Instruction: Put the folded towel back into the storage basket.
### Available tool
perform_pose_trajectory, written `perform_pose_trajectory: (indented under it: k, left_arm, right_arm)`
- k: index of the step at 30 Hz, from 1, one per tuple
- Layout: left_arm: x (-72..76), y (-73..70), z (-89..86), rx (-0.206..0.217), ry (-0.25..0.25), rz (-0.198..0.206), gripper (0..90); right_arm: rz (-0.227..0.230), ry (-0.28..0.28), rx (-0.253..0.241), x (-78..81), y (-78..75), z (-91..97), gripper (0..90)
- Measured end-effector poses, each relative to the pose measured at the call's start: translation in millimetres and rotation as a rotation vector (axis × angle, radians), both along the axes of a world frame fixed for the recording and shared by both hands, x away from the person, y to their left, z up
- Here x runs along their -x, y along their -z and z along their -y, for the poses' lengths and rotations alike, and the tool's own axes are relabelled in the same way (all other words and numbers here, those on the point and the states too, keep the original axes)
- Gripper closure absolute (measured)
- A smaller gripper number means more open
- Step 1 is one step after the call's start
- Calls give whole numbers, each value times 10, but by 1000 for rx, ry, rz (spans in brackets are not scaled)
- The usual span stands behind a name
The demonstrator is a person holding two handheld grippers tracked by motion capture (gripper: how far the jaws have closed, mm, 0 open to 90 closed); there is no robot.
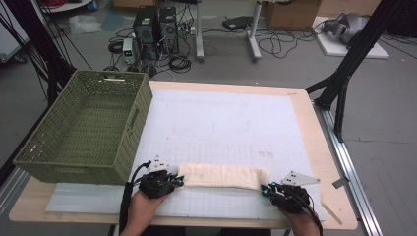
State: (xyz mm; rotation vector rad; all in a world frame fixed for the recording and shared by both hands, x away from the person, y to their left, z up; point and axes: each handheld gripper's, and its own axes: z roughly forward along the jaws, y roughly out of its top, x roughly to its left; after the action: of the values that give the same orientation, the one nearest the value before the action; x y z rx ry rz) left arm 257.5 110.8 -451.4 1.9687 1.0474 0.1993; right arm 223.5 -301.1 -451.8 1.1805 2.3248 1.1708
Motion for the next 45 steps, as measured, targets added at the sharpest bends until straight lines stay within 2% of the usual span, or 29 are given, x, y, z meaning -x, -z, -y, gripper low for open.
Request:
perform_pose_trajectory:
  k: [5,8,9,11,13,15,16,19,22,23,24,25,26,28,30,33,34,35,36,38,39,40,42,43,45]
  left_arm:
    - [9,-19,4,-15,5,7,817]
    - [10,-30,-13,7,12,11,819]
    - [17,-59,-35,29,21,21,820]
    - [26,-73,-35,35,23,25,822]
    - [49,-103,-29,41,33,32,823]
    - [83,-150,-34,57,40,47,823]
    - [98,-172,-38,66,39,57,824]
    - [140,-220,-62,92,73,120,824]
    - [186,-272,-59,105,99,174,825]
    - [186,-272,-59,105,99,174,825]
    - [200,-290,-56,105,101,191,825]
    - [235,-344,-63,109,113,231,825]
    - [235,-344,-63,109,113,231,825]
    - [264,-391,-85,119,117,265,824]
    - [282,-433,-121,136,114,294,825]
    - [286,-462,-161,154,113,318,825]
    - [282,-476,-183,160,115,327,825]
    - [279,-485,-197,166,115,335,825]
    - [271,-514,-243,166,113,364,826]
    - [270,-531,-262,171,110,377,826]
    - [272,-577,-293,168,111,405,828]
    - [275,-602,-302,169,108,416,828]
    - [273,-635,-316,170,106,425,829]
    - [275,-681,-335,177,100,437,828]
    - [279,-714,-348,181,97,444,828]
  right_arm:
    - [37,-7,20,18,-8,18,802]
    - [55,14,-2,15,-28,86,804]
    - [67,18,-12,9,-43,106,804]
    - [73,22,-21,6,-61,119,804]
    - [103,28,-22,4,-108,148,806]
    - [105,31,-30,5,-118,159,806]
    - [123,23,-35,-2,-134,185,806]
    - [177,-8,-16,9,-167,203,806]
    - [203,-2,-41,7,-207,249,806]
    - [211,0,-54,3,-221,266,806]
    - [215,-1,-60,4,-229,274,806]
    - [224,-2,-66,4,-242,283,807]
    - [224,-2,-66,4,-242,283,807]
    - [228,-11,-74,10,-264,286,808]
    - [253,-18,-92,-11,-315,282,809]
    - [267,-14,-119,-43,-359,275,810]
    - [283,-13,-142,-96,-404,253,810]
    - [291,-18,-140,-118,-419,245,810]
    - [296,-23,-151,-148,-444,224,811]
    - [304,-26,-155,-171,-459,214,810]
    - [319,-29,-165,-244,-522,177,811]
    - [329,-32,-175,-276,-550,168,811]
    - [337,-36,-182,-318,-592,160,811]
    - [353,-55,-181,-423,-692,138,811]
    - [355,-75,-172,-504,-776,114,811]
